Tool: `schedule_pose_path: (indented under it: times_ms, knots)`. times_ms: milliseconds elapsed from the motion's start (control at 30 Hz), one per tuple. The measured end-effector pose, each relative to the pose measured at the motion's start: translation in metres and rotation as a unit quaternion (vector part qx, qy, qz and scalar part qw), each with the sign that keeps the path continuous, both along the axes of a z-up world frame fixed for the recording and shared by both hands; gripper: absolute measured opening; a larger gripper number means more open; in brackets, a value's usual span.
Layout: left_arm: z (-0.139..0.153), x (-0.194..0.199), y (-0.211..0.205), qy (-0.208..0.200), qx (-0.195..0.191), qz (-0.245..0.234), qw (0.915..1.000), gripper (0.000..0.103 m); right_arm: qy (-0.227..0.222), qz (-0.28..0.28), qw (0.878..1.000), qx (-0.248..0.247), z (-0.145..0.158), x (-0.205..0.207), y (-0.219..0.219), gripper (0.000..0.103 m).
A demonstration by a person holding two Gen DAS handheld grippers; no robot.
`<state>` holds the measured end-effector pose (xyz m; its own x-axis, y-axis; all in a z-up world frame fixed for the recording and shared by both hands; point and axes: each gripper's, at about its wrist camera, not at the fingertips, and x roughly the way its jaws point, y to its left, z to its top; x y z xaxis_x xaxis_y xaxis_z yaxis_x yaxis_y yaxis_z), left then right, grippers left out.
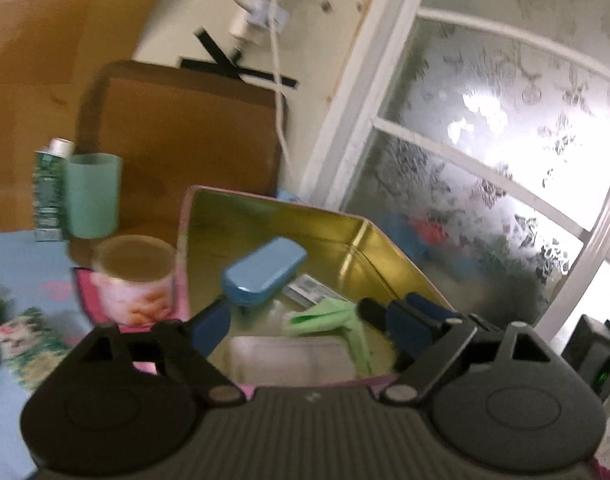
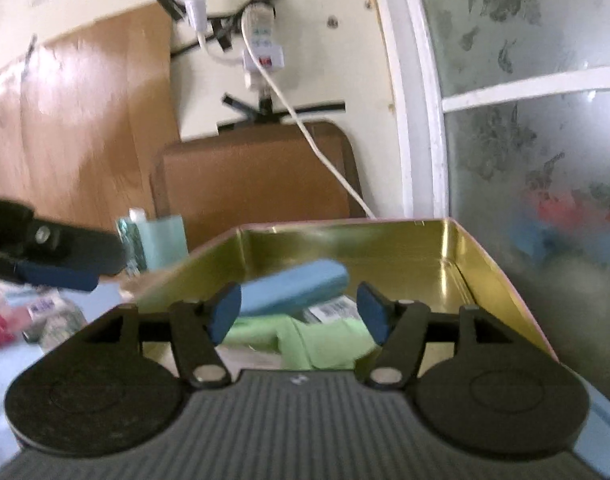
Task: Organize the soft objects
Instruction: 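Lift the green cloth into the pink tin and open the right gripper, then move the right tool to the pink fluffy toy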
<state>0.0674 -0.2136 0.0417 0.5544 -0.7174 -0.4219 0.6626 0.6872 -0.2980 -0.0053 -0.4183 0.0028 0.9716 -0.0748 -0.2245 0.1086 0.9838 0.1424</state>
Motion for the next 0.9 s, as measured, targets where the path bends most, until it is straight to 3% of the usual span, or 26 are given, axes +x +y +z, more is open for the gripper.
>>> schedule_pose_path:
  times_ms: [167,367,900]
  knots:
    - [-0.002,-0.018,0.059,-0.023,-0.006,0.040,0.9989,0.092,-0.054,0.007,0.999,0.003,0.016,-0.009,0.021,0.075]
    - [-0.015,-0.038,0.123,-0.030,0.004,0.090,0.9955,0.094,-0.079,0.050,0.996,-0.003,0.016,-0.021,0.061,0.076]
    - [-0.063,-0.044,0.244,0.033,-0.022,0.201,0.9788,0.094,-0.030,0.193,0.979,-0.061,0.012,-0.016,0.159,0.078]
